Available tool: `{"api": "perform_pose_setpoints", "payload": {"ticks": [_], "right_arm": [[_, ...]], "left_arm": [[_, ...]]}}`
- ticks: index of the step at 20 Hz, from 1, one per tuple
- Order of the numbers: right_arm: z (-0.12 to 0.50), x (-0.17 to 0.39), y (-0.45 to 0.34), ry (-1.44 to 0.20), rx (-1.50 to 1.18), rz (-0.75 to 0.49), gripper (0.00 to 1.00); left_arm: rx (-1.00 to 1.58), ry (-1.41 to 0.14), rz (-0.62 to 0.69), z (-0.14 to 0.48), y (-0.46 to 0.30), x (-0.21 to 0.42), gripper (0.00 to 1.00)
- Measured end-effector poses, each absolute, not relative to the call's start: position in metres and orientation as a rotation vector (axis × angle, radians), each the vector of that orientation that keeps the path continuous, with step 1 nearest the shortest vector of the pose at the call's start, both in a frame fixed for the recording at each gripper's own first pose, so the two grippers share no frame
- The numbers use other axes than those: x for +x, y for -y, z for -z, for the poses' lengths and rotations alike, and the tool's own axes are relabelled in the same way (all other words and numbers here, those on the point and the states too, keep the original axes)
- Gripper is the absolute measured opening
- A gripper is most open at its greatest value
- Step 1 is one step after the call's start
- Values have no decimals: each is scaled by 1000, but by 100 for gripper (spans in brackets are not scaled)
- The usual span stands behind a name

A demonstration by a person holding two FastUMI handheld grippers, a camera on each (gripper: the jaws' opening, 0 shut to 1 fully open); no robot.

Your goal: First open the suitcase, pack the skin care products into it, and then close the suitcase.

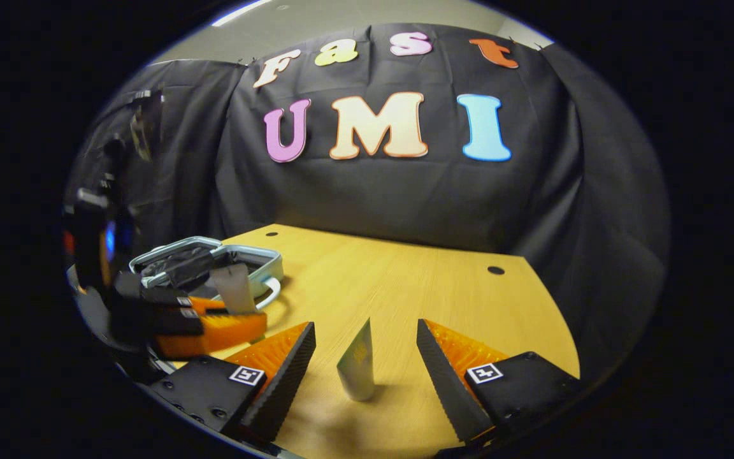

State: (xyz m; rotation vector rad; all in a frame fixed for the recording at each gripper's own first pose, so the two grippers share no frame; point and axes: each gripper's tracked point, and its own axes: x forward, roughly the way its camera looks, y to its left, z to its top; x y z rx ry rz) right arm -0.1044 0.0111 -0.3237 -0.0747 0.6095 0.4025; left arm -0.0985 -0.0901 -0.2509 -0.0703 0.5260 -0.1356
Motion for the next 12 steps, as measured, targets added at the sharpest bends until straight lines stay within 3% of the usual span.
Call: {"api": "perform_pose_setpoints", "payload": {"ticks": [2,5,7,8,9,12], "right_arm": [[349,-112,-14,-662,-79,-413,99],[382,-122,-16,-730,-90,-427,86],[395,-126,-14,-768,-100,-415,71],[399,-124,-16,-778,-96,-418,50],[399,-127,-18,-784,-108,-425,40],[401,-122,-26,-840,-108,-452,24]], "left_arm": [[-79,-512,118,232,83,-103,8],[-91,-503,65,209,62,-111,8],[-85,-501,21,199,45,-115,8],[-76,-503,0,197,35,-120,8],[-69,-510,-21,196,25,-123,8],[-63,-538,-86,196,-6,-134,8]]}}
